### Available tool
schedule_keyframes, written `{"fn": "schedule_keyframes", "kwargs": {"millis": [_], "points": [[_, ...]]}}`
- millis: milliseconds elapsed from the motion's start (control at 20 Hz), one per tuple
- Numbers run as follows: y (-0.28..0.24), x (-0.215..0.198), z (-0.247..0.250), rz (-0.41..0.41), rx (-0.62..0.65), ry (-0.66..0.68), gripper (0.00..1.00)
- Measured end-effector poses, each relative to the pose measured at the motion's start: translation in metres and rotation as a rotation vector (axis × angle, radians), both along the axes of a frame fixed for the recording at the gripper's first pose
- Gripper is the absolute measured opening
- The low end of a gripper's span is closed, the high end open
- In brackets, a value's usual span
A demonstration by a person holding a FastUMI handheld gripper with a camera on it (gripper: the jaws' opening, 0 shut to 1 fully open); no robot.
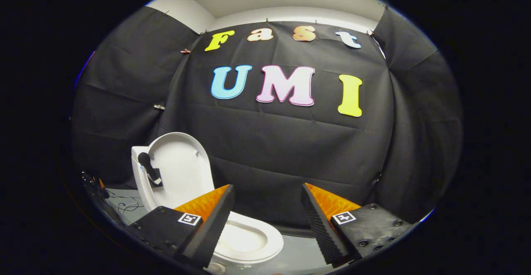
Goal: Open the toilet lid.
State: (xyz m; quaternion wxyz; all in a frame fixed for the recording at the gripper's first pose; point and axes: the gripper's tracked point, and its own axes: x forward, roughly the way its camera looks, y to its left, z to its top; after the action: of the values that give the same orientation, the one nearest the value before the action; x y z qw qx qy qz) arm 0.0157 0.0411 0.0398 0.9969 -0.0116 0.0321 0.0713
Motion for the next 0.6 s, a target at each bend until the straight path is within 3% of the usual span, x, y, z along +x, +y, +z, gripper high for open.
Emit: {"fn": "schedule_keyframes", "kwargs": {"millis": [150, 600], "points": [[-0.009, 0.0, 0.004, -0.024, 0.075, 0.002, 0.99], [-0.01, -0.001, -0.007, -0.029, 0.08, 0.016, 0.99]]}}
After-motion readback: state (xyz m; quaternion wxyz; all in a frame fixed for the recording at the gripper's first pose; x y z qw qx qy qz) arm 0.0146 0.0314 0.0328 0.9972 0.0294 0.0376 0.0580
